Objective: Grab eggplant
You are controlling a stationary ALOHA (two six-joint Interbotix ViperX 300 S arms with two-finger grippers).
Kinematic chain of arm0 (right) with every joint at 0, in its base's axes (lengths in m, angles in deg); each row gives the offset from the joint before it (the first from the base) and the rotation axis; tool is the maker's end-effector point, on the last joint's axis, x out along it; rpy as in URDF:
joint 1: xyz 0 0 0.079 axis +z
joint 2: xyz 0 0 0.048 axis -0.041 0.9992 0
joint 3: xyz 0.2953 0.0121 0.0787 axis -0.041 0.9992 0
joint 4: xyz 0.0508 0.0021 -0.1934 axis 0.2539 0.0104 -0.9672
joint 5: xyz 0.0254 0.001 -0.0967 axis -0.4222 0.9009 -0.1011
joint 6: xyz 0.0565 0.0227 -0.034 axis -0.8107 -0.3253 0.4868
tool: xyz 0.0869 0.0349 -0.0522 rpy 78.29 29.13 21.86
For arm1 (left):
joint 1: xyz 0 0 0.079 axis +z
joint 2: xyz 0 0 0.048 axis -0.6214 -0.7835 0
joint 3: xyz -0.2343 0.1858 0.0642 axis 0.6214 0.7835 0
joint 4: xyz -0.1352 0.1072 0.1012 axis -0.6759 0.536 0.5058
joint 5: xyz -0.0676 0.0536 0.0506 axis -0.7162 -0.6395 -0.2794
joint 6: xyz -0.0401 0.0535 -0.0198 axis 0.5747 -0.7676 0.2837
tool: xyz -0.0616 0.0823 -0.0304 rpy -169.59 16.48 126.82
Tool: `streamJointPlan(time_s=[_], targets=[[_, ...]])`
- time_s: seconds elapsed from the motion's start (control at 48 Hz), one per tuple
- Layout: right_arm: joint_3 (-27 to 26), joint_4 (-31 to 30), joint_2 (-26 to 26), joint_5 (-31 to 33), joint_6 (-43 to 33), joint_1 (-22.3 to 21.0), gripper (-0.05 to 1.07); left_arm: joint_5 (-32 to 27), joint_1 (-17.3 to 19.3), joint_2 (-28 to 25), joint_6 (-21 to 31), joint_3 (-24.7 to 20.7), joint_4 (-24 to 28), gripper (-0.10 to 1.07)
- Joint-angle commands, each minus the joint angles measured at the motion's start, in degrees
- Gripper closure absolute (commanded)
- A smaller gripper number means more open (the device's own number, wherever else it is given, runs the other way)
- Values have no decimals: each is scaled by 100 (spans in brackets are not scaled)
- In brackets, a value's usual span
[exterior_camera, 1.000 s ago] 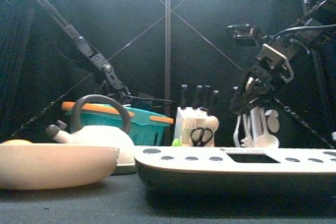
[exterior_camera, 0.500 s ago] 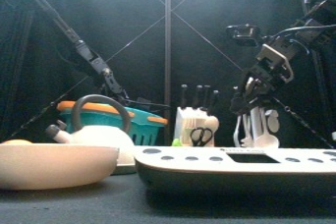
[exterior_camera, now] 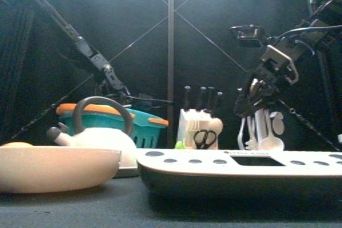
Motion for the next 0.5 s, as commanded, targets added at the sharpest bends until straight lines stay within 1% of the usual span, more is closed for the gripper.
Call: streamJointPlan(time_s=[0.0, 0.125, 0.479], targets=[[-123, -18, -53, -9, 9, -9, 12, 18, 18, 264, -9, -132, 9, 40], [-123, -18, -53, -9, 9, -9, 12, 9, 18, 413, 0, -132, 9, 40], [-114, -18, -53, -9, 9, -9, 12, 9, 35, 527, 0, -158, 18, 40]])
